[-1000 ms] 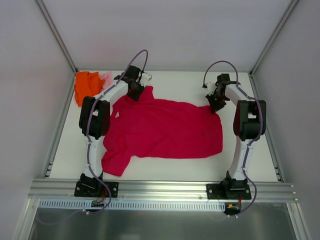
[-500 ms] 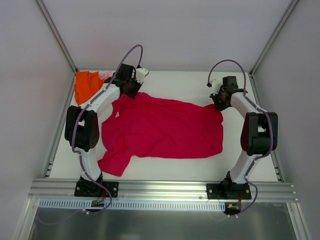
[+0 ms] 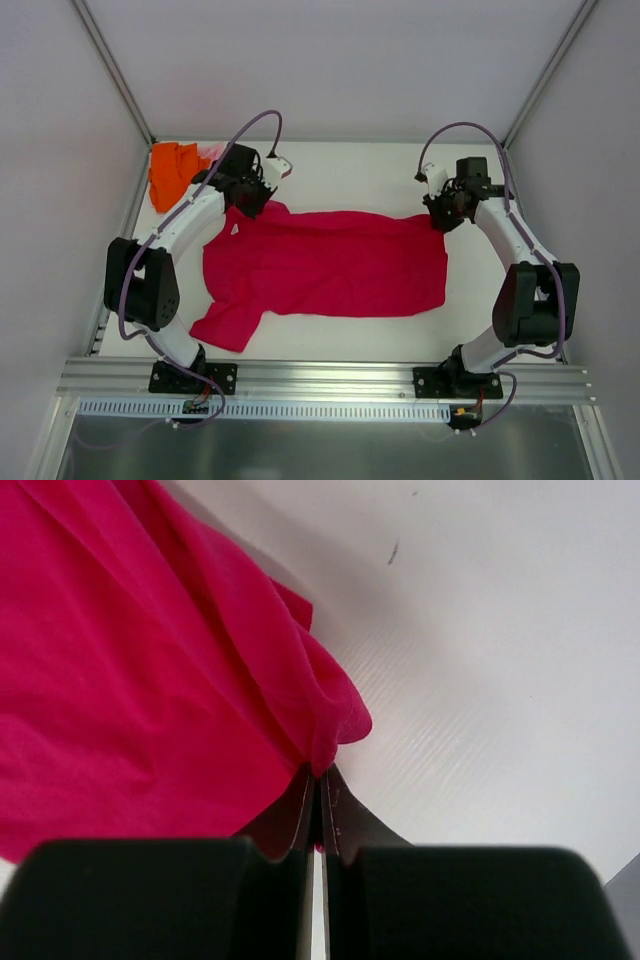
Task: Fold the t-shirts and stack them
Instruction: Fold the flattened tshirt in 1/3 of the way
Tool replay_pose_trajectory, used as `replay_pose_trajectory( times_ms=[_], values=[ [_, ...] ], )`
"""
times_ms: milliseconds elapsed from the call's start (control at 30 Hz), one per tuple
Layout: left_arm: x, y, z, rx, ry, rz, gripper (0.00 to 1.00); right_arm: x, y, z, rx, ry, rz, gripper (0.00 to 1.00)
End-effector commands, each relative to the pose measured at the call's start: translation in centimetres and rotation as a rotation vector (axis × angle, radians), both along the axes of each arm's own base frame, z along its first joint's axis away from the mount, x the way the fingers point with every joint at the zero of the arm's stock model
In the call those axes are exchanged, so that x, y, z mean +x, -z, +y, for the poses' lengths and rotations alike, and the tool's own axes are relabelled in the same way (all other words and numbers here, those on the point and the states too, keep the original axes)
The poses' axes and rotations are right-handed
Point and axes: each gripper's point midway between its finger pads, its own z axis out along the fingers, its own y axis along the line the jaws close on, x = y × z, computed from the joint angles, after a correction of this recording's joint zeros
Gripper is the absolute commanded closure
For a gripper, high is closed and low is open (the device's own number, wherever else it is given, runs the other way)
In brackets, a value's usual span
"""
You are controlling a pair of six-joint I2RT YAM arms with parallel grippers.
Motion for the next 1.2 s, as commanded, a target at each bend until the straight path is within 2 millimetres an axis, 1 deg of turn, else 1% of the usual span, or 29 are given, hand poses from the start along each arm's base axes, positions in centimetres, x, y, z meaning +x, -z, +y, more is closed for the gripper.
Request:
replay_pose_trajectory(
  times_ms=[0, 33, 67, 133, 200, 233, 267, 433, 633, 800, 900, 1033, 1067, 1100, 1133, 1167],
  values=[
    [-2.1, -1.9, 0.5, -0.004, 0.053, -0.039, 1.0, -3.8, -0.3, 0.9, 0.011, -0.106, 0.077, 0.99],
    [-2.5, -2.1, 0.6, -0.004, 0.058, -0.039, 1.0, -4.2, -0.2, 0.8, 0.007, -0.115, 0.089, 0.99],
    [-3.4, -2.0, 0.7, -0.007, 0.069, -0.032, 1.0, -5.1, 0.4, 0.8, -0.003, -0.133, 0.115, 0.99],
    [-4.3, -1.8, 0.9, 0.002, 0.09, -0.019, 1.0, -6.0, 0.9, 0.7, -0.01, -0.148, 0.151, 0.99],
    [-5.6, -0.4, 1.2, 0.023, 0.109, 0.033, 1.0, -6.6, 1.4, 0.5, -0.023, -0.168, 0.176, 0.99],
    [-6.0, 0.3, 1.2, 0.033, 0.118, 0.059, 1.0, -7.3, 1.8, 0.6, -0.026, -0.178, 0.212, 0.99],
    [-6.7, 1.2, 1.5, 0.051, 0.123, 0.093, 1.0, -7.5, 1.9, 0.6, -0.03, -0.19, 0.223, 0.99],
    [-8.1, 4.2, 2.4, 0.111, 0.138, 0.176, 1.0, -7.9, 2.9, 0.7, -0.051, -0.21, 0.264, 0.99],
    [-9.2, 6.3, 2.9, 0.139, 0.136, 0.257, 1.0, -7.8, 2.9, 0.7, -0.057, -0.217, 0.265, 0.99],
    [-9.8, 7.5, 3.3, 0.16, 0.14, 0.301, 1.0, -8.1, 3.6, 0.6, -0.074, -0.222, 0.293, 0.99],
    [-10.0, 8.2, 3.7, 0.182, 0.136, 0.314, 1.0, -8.3, 4.2, 0.3, -0.087, -0.22, 0.316, 0.99],
    [-9.9, 8.7, 3.8, 0.195, 0.123, 0.327, 1.0, -8.3, 4.8, 0.4, -0.102, -0.23, 0.335, 0.99],
    [-9.8, 8.7, 3.8, 0.194, 0.126, 0.327, 1.0, -8.2, 4.8, 0.4, -0.107, -0.231, 0.329, 0.96],
    [-9.8, 8.8, 3.8, 0.196, 0.128, 0.324, 0.98, -8.1, 4.9, 0.4, -0.12, -0.232, 0.321, 0.79],
    [-9.8, 8.8, 3.8, 0.195, 0.125, 0.325, 0.98, -8.0, 5.0, 0.3, -0.127, -0.23, 0.313, 0.67],
    [-9.3, 8.5, 3.8, 0.194, 0.119, 0.291, 0.7, -7.5, 4.8, 0.3, -0.133, -0.231, 0.28, 0.6]
  ],
)
